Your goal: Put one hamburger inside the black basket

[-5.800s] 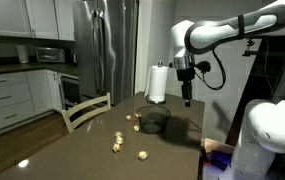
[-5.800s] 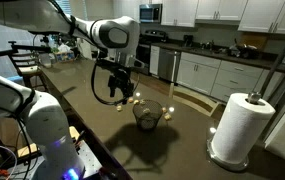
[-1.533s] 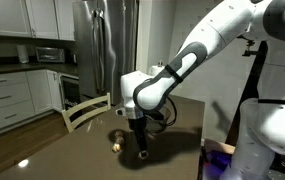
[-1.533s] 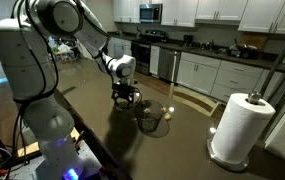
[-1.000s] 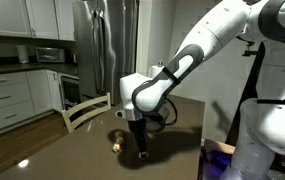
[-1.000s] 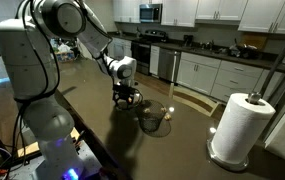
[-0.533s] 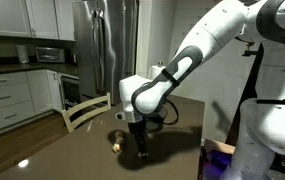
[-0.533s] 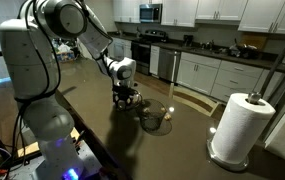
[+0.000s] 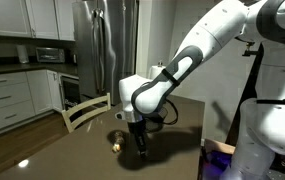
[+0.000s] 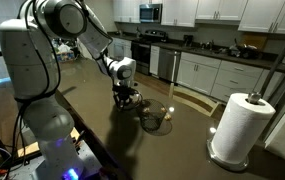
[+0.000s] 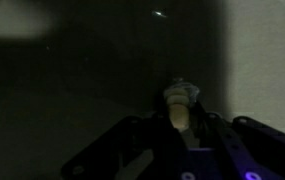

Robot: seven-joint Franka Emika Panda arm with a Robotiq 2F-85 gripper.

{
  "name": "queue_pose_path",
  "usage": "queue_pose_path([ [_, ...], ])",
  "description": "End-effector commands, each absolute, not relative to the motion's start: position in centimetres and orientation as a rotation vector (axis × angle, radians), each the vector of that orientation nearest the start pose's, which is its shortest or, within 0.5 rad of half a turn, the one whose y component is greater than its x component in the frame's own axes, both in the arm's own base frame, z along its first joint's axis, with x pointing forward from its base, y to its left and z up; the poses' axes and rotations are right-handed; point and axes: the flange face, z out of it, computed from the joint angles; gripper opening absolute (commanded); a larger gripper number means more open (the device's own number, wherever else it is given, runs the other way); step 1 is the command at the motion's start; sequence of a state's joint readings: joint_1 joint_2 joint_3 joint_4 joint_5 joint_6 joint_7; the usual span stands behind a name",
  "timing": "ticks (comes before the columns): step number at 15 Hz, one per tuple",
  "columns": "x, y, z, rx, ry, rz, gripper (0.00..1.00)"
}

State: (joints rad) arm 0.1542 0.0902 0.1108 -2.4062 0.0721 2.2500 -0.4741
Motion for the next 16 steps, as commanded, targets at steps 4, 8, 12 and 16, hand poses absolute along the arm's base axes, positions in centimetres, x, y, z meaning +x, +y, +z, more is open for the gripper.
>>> queue_pose_path([
  [4, 44.2, 12.0, 28.8, -2.976, -0.957, 0.450, 0.10],
  [8, 43.7, 12.2, 32.1, -3.050, -0.920, 0.525, 0.08],
  [12, 43.8, 12.0, 36.4, -3.100, -0.883, 0.452, 0.09],
  [16, 45.6, 9.5, 41.3, -3.125, -0.773, 0.289, 0.09],
])
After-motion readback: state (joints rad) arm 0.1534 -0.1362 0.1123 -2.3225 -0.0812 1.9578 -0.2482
